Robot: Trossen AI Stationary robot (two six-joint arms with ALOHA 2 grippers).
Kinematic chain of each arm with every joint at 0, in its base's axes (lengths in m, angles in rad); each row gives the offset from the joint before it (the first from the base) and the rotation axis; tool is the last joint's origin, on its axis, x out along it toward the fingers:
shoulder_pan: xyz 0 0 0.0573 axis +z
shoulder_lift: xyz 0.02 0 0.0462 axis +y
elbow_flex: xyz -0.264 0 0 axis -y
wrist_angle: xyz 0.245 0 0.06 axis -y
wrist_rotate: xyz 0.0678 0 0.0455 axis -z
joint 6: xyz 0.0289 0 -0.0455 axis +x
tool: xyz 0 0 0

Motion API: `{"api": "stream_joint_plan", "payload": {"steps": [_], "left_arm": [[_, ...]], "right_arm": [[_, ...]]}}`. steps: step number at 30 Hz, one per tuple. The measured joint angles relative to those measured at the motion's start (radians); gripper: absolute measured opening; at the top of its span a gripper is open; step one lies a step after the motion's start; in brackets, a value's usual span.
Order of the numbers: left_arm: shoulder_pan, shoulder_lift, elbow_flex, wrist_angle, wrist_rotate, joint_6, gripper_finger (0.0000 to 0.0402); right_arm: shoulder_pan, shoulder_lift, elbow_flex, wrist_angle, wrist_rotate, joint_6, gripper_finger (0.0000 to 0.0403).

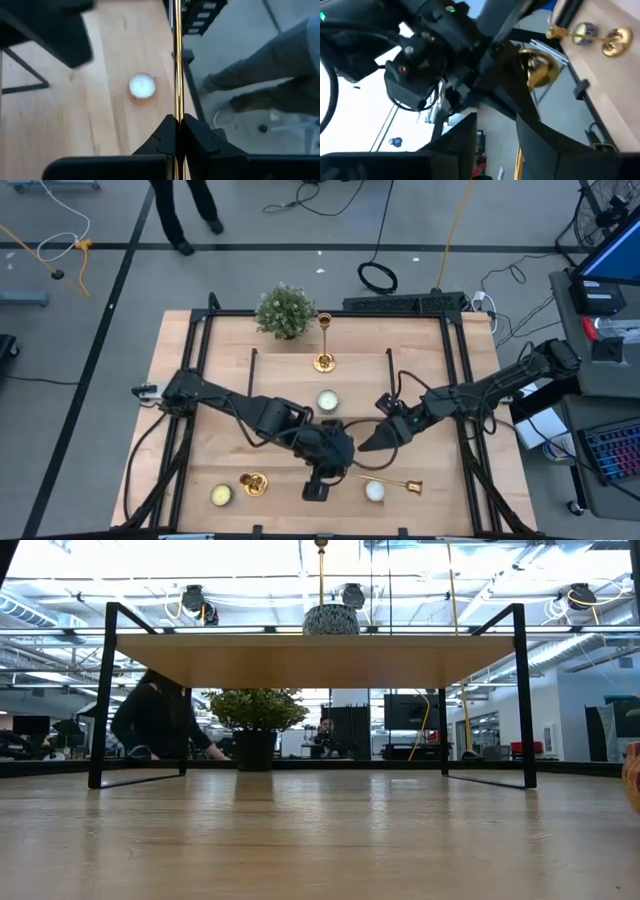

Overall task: Stock candles and holders on shelf
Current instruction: Align the right gold candle holder with the other gold candle holder on the shelf

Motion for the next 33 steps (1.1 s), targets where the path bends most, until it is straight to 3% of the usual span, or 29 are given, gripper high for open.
{"api": "stream_joint_plan", "payload": {"steps": [10,33], "left_arm": [[-0.013,-0.037,0.003,0.190,-0.013,-0.042,0.0017],[-0.077,-0.161,0.003,0.472,-0.371,-0.016,0.0016]], "right_arm": [[-0.012,-0.001,0.000,0.076,0.052,-0.070,0.0168],[-0.039,-0.001,-0.002,0.207,0.156,-0.196,0.0169]]}}
